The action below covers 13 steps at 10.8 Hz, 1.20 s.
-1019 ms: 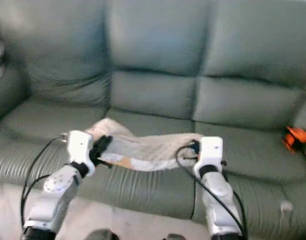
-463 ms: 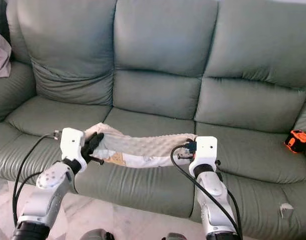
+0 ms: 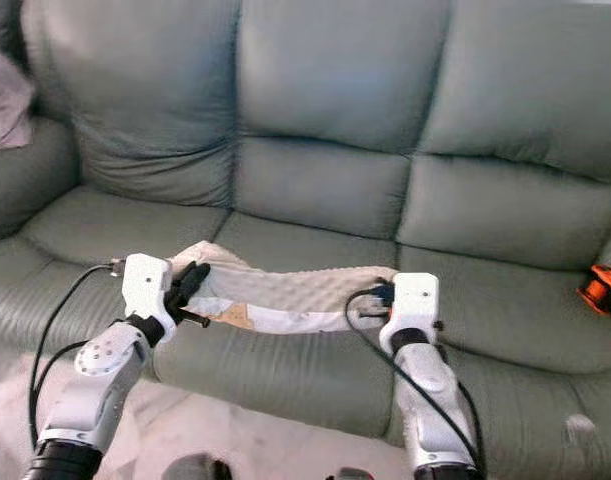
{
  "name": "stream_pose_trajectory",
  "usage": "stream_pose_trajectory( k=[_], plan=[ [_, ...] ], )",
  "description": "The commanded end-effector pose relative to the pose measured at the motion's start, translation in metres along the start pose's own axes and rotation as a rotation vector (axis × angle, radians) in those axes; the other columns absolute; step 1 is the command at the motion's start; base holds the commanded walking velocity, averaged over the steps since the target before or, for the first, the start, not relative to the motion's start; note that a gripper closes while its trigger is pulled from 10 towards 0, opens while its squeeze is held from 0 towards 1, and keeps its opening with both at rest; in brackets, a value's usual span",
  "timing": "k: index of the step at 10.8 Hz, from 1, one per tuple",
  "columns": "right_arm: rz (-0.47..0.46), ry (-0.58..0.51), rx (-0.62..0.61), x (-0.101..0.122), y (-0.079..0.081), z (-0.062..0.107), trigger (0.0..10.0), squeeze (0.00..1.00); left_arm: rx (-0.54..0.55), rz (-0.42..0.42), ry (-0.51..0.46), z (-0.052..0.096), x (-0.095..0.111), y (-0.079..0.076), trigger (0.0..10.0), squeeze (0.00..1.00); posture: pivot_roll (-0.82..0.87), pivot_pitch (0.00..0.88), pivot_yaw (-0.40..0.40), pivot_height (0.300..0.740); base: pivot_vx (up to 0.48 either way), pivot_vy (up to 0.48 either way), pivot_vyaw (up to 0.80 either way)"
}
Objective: Move the pillow to the sofa
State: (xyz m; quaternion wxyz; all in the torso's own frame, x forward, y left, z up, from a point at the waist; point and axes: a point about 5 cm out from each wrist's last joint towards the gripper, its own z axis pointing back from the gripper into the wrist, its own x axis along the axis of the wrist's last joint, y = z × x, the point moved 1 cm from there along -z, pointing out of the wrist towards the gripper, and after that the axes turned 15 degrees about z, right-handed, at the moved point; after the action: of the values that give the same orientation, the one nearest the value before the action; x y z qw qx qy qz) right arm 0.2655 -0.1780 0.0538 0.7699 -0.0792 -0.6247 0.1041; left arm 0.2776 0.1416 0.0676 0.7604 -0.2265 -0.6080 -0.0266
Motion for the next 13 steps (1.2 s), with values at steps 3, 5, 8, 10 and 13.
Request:
stream_pose_trajectory(
  k=[3,5,8,10,13],
  plan=[
    [0.0,-0.01,-0.01,0.005,0.002,-0.004,10.0,0.0,0.008,-0.016,-0.005,0.001,0.003,0.003,10.0,0.0,-0.04,0.0,-0.015,0.74,0.0,0.469,-0.27],
    [-0.005,-0.014,-0.016,0.005,0.002,-0.004,10.0,0.0,0.0,-0.031,-0.004,0.001,0.002,0.0,10.0,0.0,-0.04,0.0,-0.016,0.74,0.0,0.0,-0.4],
    [-0.004,-0.015,-0.011,0.006,0.003,-0.005,10.0,0.0,-0.028,-0.011,0.002,0.002,0.0,-0.005,10.0,0.0,-0.04,0.0,-0.02,0.74,0.0,0.0,0.0],
    [-0.005,-0.014,-0.01,0.006,0.003,-0.006,10.0,0.0,-0.044,0.007,-0.005,0.003,0.001,-0.007,10.0,0.0,-0.03,0.0,-0.019,0.74,0.0,0.0,-0.21],
    [-0.007,-0.014,-0.012,0.006,0.005,-0.005,10.0,0.0,-0.052,0.013,-0.011,0.004,0.002,-0.008,10.0,0.0,-0.04,0.0,-0.016,0.74,0.095,0.0,-0.27]
  ],
)
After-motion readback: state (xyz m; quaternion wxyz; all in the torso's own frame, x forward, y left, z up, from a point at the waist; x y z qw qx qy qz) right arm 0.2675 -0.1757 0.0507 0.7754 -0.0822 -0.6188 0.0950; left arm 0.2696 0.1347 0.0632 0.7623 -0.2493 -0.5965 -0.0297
